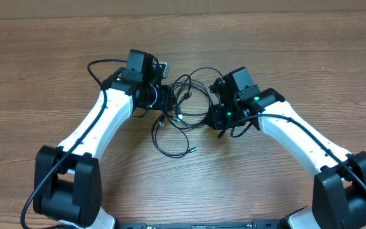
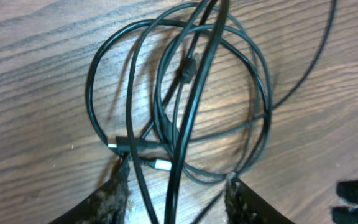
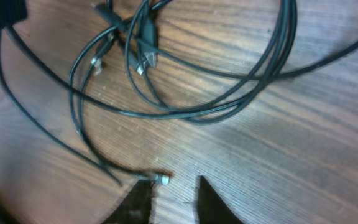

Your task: Untangle cables

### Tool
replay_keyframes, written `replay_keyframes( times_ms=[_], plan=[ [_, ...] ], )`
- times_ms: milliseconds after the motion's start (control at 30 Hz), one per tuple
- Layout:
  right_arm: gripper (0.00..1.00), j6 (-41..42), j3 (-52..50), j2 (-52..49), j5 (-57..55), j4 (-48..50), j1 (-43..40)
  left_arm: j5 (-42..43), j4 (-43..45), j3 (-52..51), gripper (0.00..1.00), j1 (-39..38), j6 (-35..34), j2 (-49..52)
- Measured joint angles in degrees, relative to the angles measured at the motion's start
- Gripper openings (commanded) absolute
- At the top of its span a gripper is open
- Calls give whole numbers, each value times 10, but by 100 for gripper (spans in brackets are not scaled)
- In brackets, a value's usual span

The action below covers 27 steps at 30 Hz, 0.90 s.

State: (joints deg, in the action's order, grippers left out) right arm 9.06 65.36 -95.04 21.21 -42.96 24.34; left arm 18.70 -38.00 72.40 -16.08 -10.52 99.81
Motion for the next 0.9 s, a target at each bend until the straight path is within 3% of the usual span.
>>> replay_keyframes(
  times_ms=[200,433,667,767,900],
  plan=[
    [49,-12,16,22,30,-31,-26,-1,-32,1,56,0,-3,-8],
    [51,-16,21,25,39,-82,-57,-65,-41,2,57,0,-89,-8],
    [73,-18,21,25,28,-105,-59,-50,37,1,54,20,-132,-8],
    [100,-18,21,25,15,-111,-59,-25,51,1,52,45,-150,-8],
    [100,-18,21,25,-2,-109,-59,-11,53,1,49,70,-168,-5]
  ],
)
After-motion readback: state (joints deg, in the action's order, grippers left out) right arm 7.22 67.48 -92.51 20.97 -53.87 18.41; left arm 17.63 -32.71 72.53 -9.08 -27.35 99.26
